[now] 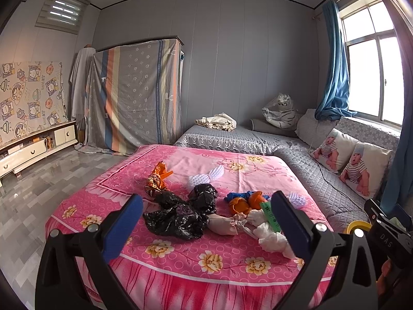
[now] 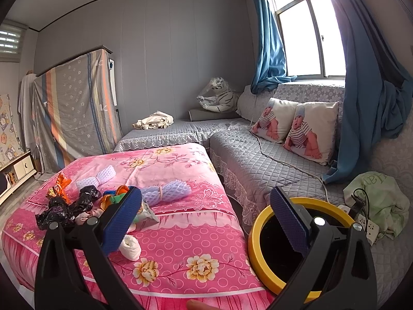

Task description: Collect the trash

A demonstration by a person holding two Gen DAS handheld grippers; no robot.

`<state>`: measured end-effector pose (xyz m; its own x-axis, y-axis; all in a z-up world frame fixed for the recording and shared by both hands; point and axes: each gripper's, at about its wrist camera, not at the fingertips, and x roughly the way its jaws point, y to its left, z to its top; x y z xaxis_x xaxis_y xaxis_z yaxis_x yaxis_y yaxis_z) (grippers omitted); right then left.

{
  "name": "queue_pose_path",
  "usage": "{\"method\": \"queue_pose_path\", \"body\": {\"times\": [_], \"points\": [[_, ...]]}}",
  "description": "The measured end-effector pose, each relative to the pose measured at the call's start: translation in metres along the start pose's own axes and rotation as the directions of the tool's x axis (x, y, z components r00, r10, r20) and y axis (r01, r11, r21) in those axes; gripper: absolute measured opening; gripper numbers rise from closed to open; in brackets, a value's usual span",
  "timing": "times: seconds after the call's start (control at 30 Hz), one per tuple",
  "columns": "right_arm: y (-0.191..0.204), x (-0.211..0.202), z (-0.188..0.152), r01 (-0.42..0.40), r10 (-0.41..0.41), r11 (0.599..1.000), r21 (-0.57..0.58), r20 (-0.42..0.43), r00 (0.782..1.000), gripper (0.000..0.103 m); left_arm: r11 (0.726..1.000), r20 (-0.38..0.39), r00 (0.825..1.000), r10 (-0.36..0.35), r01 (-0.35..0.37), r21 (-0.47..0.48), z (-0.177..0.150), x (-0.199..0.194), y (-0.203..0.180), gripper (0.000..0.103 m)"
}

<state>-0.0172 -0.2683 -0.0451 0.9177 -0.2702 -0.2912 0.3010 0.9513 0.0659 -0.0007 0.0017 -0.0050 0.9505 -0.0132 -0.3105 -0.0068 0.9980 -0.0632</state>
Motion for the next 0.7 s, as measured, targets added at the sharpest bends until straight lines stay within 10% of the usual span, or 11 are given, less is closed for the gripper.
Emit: {"method": "queue_pose_path", "body": {"times": [0.7], "points": [[-0.0014, 0.0026, -0.0003, -0.008, 0.008, 1.0, 0.009, -0.001, 1.0, 0.095, 1.0, -0.015, 1.0, -0.009, 0.009, -0.004, 0.0009, 0.0023, -0.0003, 0.096]]}}
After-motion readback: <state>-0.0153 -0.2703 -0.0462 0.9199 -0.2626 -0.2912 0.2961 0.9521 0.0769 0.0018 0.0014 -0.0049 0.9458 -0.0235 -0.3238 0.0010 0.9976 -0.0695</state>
